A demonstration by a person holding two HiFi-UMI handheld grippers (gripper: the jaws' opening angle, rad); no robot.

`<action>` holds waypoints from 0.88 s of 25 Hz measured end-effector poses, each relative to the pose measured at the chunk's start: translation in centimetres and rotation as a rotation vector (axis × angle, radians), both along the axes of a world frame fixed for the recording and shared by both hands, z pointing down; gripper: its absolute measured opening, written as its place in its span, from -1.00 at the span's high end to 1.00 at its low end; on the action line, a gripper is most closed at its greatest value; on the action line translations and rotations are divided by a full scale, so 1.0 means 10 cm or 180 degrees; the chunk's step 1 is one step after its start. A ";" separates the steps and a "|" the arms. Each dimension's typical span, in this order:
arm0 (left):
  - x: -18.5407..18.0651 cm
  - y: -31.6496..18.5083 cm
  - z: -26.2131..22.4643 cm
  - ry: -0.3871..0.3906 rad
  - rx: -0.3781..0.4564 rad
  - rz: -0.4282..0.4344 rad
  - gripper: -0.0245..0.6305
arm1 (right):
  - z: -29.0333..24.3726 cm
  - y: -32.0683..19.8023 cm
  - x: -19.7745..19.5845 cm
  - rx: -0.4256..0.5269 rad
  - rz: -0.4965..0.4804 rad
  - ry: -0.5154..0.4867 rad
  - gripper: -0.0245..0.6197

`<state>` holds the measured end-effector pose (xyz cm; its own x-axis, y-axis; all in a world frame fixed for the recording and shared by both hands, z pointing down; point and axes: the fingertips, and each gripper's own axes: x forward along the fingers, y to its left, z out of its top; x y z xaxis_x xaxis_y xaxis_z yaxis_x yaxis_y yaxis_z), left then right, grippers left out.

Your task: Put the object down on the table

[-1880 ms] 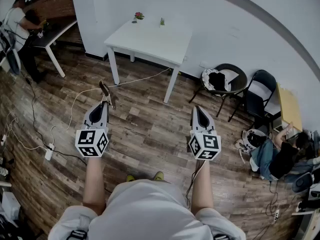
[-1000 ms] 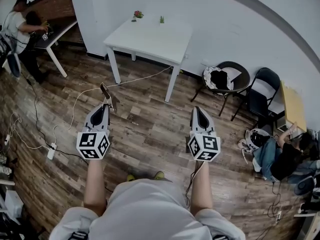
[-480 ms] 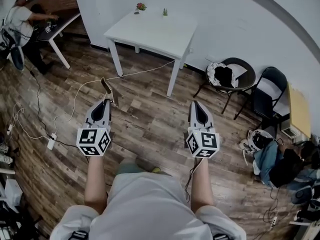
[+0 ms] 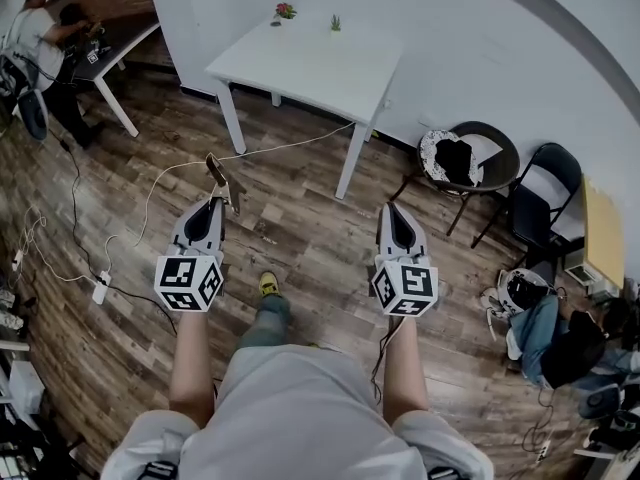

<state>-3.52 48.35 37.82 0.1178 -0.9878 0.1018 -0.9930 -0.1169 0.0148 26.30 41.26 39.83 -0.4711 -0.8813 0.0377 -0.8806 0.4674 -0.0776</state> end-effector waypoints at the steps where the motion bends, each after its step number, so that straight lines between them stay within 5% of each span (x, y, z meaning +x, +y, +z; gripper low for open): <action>1: -0.04 -0.11 0.03 0.0012 -0.0007 0.0002 0.87 | 0.03 -0.10 -0.05 -0.0013 -0.0006 0.0028 0.90; 22: -1.54 -2.91 0.20 0.0091 -0.0196 0.0405 0.87 | 0.02 -2.54 -1.56 -0.0127 0.0332 0.0138 0.90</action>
<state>-18.88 19.22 39.81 0.2453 -0.9567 0.1566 -0.9693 -0.2397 0.0538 10.70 15.87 40.04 -0.3741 -0.9228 0.0923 -0.9272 0.3704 -0.0551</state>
